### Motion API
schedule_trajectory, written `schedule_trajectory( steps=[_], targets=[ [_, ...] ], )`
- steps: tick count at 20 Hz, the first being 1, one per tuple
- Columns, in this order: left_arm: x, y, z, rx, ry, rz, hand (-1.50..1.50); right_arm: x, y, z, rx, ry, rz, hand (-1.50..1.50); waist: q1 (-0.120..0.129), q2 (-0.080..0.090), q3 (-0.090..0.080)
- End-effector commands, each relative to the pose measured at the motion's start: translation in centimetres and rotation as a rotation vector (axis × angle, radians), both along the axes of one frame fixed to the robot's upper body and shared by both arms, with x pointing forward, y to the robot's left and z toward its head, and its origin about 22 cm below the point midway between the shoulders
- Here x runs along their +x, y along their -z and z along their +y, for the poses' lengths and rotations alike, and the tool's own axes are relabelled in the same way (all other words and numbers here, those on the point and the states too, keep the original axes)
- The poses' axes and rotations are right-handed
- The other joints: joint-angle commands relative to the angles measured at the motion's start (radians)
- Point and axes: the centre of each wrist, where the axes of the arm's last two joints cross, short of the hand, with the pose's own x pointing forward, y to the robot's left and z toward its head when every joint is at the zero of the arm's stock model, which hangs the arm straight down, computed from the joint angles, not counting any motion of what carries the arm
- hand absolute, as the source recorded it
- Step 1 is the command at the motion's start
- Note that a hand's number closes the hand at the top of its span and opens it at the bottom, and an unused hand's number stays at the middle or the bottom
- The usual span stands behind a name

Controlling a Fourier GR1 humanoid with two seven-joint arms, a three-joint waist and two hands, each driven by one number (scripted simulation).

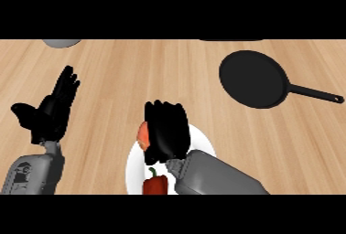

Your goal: Pick the squash from the plate and place it in the pan

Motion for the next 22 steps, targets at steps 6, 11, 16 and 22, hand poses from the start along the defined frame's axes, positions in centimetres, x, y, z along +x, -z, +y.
schedule_trajectory(
  steps=[6,11,16,22],
  targets=[
    [-0.8,-0.3,1.3,0.007,0.018,-0.007,0.0,2.6,-4.6,-4.9,0.194,0.186,-0.215,1.5,0.002,0.005,0.0],
    [-0.1,-1.6,0.3,0.001,0.016,-0.02,0.0,5.5,-5.0,-8.9,0.415,0.264,-0.244,1.5,0.008,0.009,0.001],
    [-0.1,-1.1,-0.3,-0.009,0.011,0.002,0.0,9.9,-4.2,-16.6,0.371,0.336,-0.256,1.5,0.012,0.011,0.001],
    [-0.5,-1.0,-1.3,-0.009,0.008,-0.023,0.0,13.5,-1.8,-24.0,0.315,0.411,-0.281,1.5,0.026,0.013,0.001]
  ],
)
